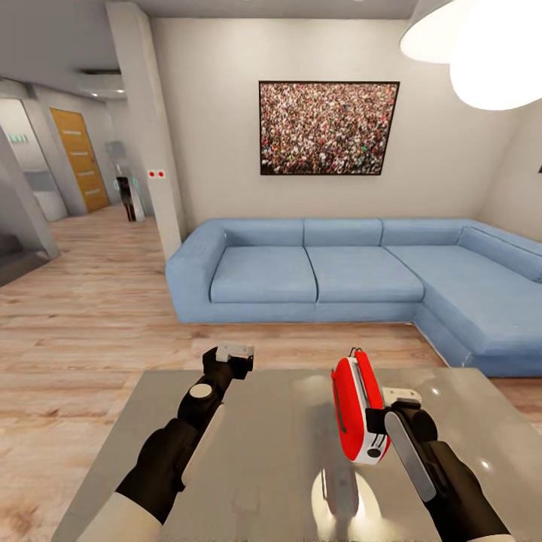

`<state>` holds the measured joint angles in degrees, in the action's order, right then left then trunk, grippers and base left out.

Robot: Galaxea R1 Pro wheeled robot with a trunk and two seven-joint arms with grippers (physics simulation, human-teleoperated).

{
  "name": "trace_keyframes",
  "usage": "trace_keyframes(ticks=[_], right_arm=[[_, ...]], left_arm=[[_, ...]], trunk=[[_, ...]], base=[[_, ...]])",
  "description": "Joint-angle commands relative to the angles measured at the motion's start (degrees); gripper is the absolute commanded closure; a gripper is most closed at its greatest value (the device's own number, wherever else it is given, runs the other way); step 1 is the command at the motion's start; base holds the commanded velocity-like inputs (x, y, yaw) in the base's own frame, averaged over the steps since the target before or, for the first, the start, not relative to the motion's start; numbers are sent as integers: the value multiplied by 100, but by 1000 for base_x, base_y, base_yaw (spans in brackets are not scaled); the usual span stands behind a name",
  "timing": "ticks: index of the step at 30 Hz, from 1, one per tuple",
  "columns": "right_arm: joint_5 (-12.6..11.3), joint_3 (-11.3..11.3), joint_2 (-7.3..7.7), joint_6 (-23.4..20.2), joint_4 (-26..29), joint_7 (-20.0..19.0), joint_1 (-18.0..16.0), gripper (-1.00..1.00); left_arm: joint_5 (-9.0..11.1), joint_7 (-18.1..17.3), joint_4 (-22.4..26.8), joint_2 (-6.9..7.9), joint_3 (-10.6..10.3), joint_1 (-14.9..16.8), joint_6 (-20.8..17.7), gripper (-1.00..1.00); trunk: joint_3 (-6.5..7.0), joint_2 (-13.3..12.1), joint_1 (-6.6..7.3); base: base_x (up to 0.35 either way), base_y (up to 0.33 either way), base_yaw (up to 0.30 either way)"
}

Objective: Turn on the radio receiver that's on the table in the living room.

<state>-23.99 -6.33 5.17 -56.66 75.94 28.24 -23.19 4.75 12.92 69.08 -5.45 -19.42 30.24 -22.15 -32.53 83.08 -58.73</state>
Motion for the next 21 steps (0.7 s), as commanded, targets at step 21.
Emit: trace_keyframes(ticks=[21], right_arm=[[26,0,-7,3,1,-3,-2,100]], left_arm=[[0,0,-96,0,-1,0,0,-100]], trunk=[[-192,0,0]], base=[[0,0,0]])
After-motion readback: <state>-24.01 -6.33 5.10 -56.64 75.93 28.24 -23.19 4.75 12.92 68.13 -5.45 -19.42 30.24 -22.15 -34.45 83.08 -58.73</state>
